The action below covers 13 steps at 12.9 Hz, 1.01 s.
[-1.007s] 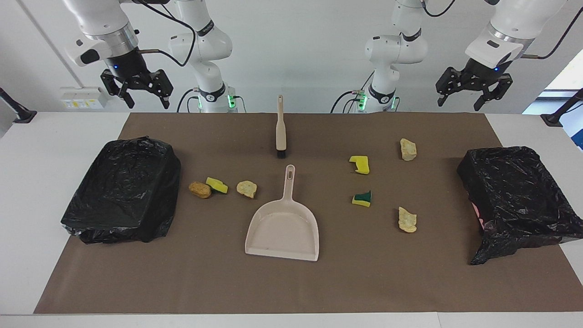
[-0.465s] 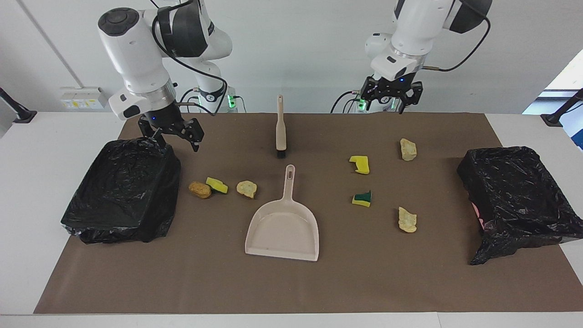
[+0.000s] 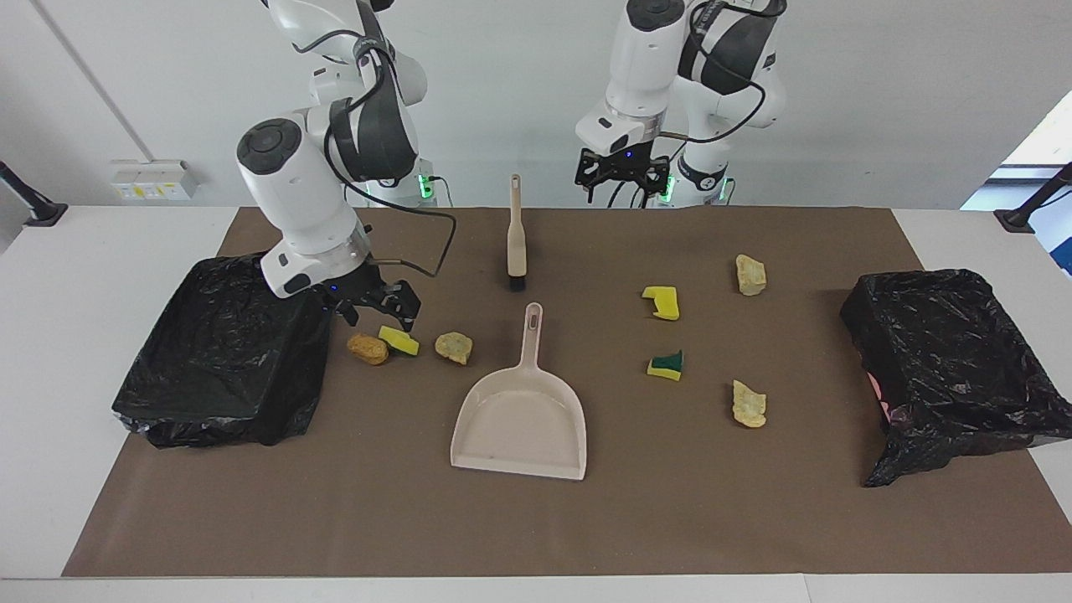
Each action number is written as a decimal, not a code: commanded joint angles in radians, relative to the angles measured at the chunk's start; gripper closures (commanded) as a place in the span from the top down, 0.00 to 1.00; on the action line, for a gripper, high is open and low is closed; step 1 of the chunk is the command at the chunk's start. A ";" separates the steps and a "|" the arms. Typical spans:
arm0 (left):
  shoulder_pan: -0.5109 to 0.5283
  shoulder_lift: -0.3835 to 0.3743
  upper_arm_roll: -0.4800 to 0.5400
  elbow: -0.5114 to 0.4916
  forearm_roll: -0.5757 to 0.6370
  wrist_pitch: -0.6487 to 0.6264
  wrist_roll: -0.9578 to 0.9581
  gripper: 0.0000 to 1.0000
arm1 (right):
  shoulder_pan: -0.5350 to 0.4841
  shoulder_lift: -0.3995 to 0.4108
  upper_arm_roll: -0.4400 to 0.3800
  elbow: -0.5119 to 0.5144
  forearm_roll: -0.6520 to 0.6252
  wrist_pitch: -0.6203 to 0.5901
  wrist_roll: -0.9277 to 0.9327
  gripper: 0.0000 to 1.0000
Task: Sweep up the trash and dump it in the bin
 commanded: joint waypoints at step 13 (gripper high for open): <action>-0.378 0.205 0.010 -0.168 -0.010 0.386 -0.404 1.00 | 0.237 0.156 -0.002 -0.010 0.225 0.192 0.162 1.00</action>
